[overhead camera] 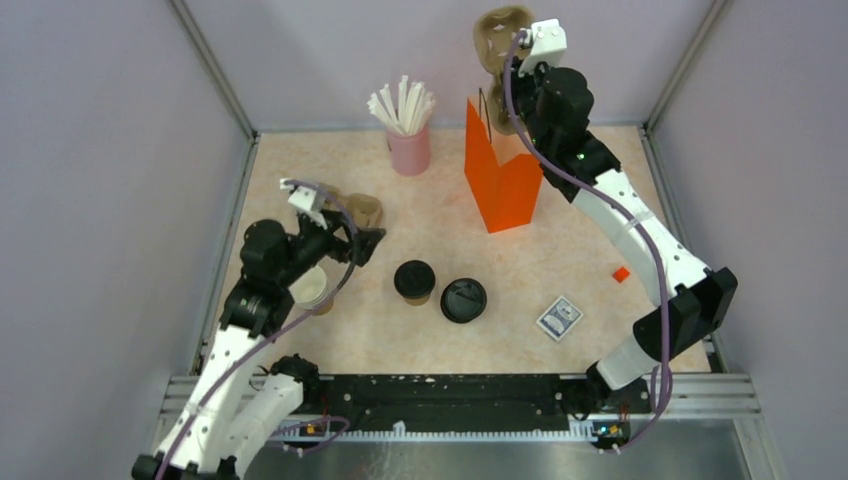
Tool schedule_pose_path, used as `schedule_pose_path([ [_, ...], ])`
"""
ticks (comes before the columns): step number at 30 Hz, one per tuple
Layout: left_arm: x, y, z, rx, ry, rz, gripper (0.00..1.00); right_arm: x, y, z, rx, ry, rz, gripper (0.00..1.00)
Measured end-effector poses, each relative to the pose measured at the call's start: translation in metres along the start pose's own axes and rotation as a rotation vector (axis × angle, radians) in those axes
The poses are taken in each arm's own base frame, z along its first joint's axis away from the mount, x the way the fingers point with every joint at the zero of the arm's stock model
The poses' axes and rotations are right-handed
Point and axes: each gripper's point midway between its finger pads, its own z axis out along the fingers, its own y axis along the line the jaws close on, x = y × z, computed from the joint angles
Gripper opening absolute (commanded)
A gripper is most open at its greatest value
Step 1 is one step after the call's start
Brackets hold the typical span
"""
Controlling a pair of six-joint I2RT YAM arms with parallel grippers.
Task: Pack the takeout coffee
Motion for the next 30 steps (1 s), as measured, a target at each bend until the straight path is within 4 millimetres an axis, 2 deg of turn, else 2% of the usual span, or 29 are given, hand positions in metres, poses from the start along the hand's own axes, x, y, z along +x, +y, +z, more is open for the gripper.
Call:
schedule_pose_path([
  [4,-0.005,-0.026,0.040,0.196,0.070,-0.112,0.94,0.006,0.000,0.002,-0.009,0.009,0.015,0.30],
  [8,-0.021,-0.036,0.079,0.300,0.073,-0.222,0.90,0.023,-0.001,0.000,-0.026,0.042,0.026,0.30],
  [11,-0.046,-0.044,0.106,0.373,0.053,-0.284,0.89,0.035,0.001,-0.004,-0.041,0.071,0.027,0.30],
  [14,-0.074,-0.050,0.135,0.425,0.001,-0.299,0.88,0.039,0.002,-0.008,-0.055,0.084,0.030,0.30],
  [19,-0.092,-0.065,0.175,0.489,-0.037,-0.295,0.88,0.036,-0.007,-0.010,-0.060,0.079,0.044,0.29],
  [23,-0.089,-0.072,0.208,0.530,-0.045,-0.297,0.84,0.037,-0.011,-0.010,-0.059,0.080,0.049,0.29],
  [25,-0.079,-0.072,0.225,0.539,-0.031,-0.309,0.81,0.042,-0.010,-0.010,-0.063,0.086,0.050,0.29],
  [30,-0.056,-0.058,0.249,0.474,-0.006,-0.377,0.81,0.060,-0.004,-0.011,-0.078,0.126,0.083,0.29],
])
